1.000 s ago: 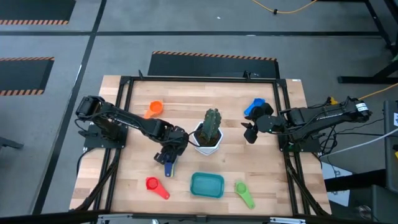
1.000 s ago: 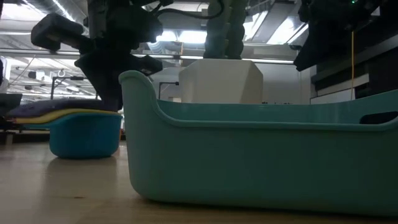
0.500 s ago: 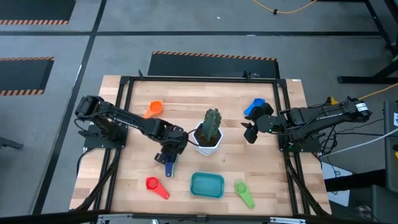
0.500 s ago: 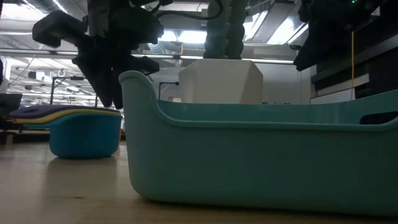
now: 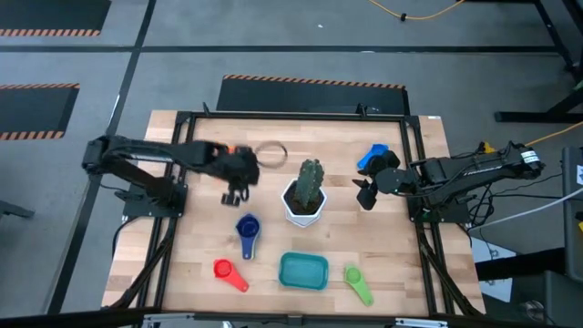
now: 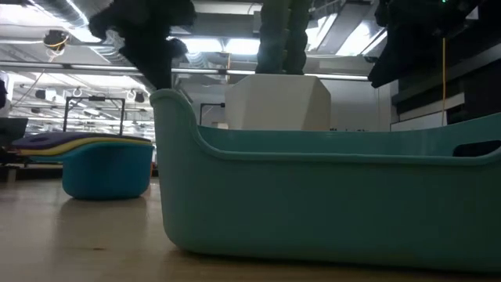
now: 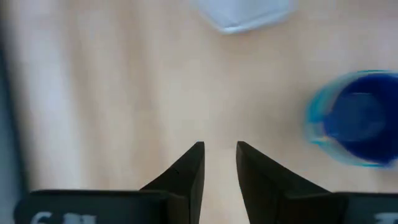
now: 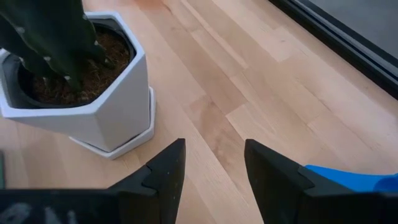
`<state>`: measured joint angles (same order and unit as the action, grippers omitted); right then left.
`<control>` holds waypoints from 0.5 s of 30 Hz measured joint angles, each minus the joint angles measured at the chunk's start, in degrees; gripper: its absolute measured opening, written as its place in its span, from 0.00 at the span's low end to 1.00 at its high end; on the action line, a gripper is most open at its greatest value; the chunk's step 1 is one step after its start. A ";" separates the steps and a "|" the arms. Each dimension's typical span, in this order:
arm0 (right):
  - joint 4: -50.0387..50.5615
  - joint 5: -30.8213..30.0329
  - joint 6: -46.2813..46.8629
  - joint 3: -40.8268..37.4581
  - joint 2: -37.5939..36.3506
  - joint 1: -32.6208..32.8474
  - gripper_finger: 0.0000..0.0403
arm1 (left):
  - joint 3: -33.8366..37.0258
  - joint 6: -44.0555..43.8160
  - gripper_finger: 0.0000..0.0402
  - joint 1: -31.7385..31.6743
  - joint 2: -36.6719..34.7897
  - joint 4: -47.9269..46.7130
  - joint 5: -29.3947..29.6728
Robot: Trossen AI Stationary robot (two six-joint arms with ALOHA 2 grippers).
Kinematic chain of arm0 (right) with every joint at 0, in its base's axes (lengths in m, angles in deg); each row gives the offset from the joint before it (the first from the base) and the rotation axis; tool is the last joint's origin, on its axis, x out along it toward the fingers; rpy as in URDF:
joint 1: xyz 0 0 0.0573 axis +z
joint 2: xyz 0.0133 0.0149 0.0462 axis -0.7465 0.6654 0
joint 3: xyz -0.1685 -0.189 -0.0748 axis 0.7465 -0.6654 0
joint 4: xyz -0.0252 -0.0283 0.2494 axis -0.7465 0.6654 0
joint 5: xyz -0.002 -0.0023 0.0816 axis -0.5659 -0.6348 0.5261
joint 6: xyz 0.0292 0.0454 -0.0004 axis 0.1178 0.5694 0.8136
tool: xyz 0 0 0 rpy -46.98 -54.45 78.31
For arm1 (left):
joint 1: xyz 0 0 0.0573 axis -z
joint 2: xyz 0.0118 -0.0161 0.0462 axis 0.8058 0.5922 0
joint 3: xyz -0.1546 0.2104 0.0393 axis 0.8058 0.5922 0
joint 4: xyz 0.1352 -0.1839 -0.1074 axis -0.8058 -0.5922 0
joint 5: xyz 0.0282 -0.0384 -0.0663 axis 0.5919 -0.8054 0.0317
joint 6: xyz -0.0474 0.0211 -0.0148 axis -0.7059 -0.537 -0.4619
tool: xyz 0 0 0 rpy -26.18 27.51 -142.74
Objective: Nest measuring cups in basket
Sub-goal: Stack the orange measuring cup on top of the dark blue measuring cup
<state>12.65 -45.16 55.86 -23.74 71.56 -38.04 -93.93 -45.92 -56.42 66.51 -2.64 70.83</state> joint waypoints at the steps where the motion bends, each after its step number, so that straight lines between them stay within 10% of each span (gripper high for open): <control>1: 0.02 -0.01 -0.01 0.00 0.00 0.00 0.42 | -0.01 0.90 0.21 -1.52 -1.38 -0.06 1.28; 10: 0.02 -0.05 -0.27 0.00 0.00 0.00 0.42 | -0.02 8.43 0.21 -21.12 -7.20 -0.24 2.37; 15: 0.00 -0.05 -1.43 0.00 0.00 0.00 0.42 | -0.02 10.35 0.21 -33.27 -5.13 -0.17 -6.30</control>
<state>12.65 -45.21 54.43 -23.74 71.56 -38.04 -93.95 -35.56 -89.68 61.38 -2.81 64.54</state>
